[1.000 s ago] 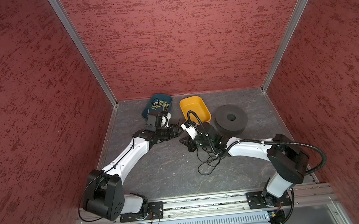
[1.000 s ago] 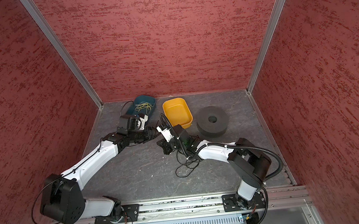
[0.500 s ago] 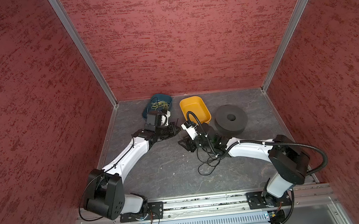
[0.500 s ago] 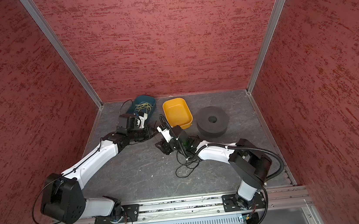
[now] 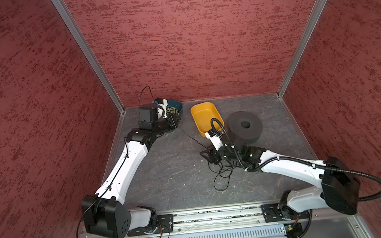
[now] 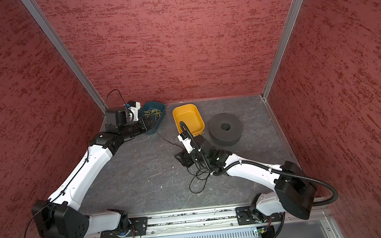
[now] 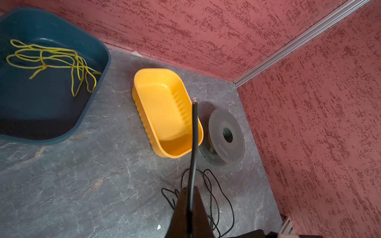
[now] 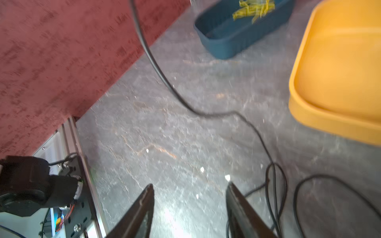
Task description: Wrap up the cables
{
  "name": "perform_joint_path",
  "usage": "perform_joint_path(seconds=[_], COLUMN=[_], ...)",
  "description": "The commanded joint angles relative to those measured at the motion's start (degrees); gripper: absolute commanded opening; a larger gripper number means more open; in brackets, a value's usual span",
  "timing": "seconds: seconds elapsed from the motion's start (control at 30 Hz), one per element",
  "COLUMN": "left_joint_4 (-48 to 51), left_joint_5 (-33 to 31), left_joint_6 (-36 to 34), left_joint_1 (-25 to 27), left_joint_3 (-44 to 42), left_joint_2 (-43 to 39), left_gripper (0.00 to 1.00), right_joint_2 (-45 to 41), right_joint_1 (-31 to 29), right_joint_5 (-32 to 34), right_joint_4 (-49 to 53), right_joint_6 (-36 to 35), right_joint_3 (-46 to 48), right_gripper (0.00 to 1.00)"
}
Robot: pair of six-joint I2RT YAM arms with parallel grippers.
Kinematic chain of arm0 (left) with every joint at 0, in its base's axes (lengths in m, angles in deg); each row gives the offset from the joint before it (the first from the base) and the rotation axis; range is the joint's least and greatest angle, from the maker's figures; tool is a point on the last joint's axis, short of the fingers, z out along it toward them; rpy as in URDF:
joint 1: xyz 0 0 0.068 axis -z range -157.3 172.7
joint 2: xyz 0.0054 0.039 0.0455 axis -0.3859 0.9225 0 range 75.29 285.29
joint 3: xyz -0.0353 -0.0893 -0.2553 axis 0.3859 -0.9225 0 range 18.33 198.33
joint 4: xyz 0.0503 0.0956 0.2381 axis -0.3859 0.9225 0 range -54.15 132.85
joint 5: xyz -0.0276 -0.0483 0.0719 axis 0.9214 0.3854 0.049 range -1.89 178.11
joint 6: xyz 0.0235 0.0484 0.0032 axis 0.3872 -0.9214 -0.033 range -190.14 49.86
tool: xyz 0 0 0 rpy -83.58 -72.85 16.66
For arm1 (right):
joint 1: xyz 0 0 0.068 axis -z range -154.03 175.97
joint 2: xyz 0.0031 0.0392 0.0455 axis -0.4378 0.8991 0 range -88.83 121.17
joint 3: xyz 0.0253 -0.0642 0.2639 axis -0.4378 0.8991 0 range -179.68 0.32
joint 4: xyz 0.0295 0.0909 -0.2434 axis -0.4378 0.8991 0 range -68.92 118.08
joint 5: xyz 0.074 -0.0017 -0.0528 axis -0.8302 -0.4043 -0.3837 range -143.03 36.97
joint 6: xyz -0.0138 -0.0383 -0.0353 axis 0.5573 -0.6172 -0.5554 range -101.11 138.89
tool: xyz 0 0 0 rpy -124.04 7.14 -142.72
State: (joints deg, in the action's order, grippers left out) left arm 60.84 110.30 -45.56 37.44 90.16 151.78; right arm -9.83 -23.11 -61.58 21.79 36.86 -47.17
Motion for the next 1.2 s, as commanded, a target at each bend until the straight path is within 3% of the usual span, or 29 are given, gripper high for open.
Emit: perform_joint_path(seconds=[0.0, 0.2, 0.5, 0.97, 1.07, 1.17], left_joint_4=[2.05, 6.68, 6.33, 5.87, 6.02, 6.61], left_joint_5=[-2.85, -12.2, -12.96, -13.82, -14.28, -14.55], left_joint_6=[-1.61, -4.83, -5.33, -5.59, -5.69, -5.86], left_joint_1=[-0.24, 0.46, 1.69, 1.95, 1.8, 1.78], left_joint_3=[1.72, 3.73, 2.46, 0.59, 0.53, 0.94], left_joint_2=[-1.72, -3.8, -3.41, -3.45, -3.54, -3.8], left_gripper=[0.0, 0.0, 0.0, 0.0, 0.0, 0.0], right_joint_2=[2.05, 9.34, 16.05, 23.68, 24.76, 22.15], right_joint_1=[-0.88, -2.08, -3.22, -5.71, -6.03, -6.12], right_joint_5=[0.61, 3.18, 11.63, 15.36, 17.46, 18.92], right_joint_4=[2.58, 5.12, 6.86, 5.84, 7.22, 7.27], right_joint_6=[1.26, 3.57, 7.67, 6.77, 6.98, 6.74], right_joint_3=[1.2, -0.58, -2.64, -6.0, -6.79, -5.72], right_gripper=[0.53, 0.5, 0.41, 0.3, 0.21, 0.0])
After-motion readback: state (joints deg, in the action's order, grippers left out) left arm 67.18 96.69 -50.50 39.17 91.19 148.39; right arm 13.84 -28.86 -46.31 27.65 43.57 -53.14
